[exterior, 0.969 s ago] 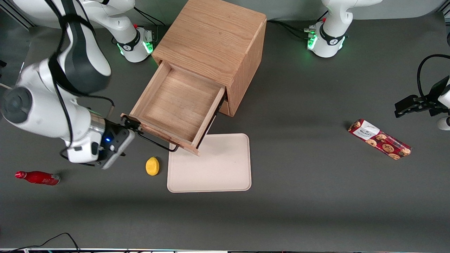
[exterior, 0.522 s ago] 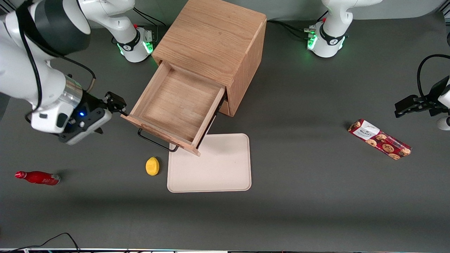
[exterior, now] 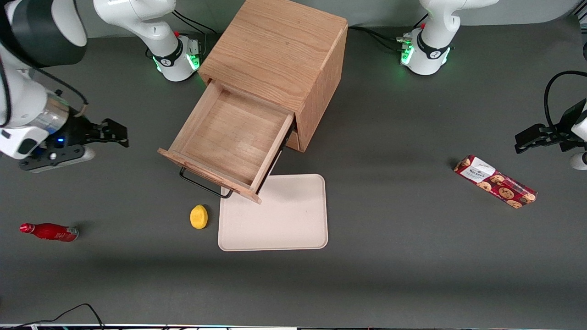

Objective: Open upper drawer

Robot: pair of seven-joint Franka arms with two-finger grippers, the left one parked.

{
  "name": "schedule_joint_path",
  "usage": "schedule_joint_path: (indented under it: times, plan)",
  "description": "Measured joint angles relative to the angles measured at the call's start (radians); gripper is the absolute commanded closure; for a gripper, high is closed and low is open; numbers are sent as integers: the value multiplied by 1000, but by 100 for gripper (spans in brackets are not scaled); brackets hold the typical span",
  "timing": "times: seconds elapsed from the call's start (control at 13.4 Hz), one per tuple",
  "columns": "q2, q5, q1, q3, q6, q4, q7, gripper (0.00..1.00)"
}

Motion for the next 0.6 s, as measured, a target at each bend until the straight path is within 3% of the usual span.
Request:
schedule_joint_path:
  times: [0.6]
  plan:
    - [-14,-16,-14,-18,0,-20,18,0]
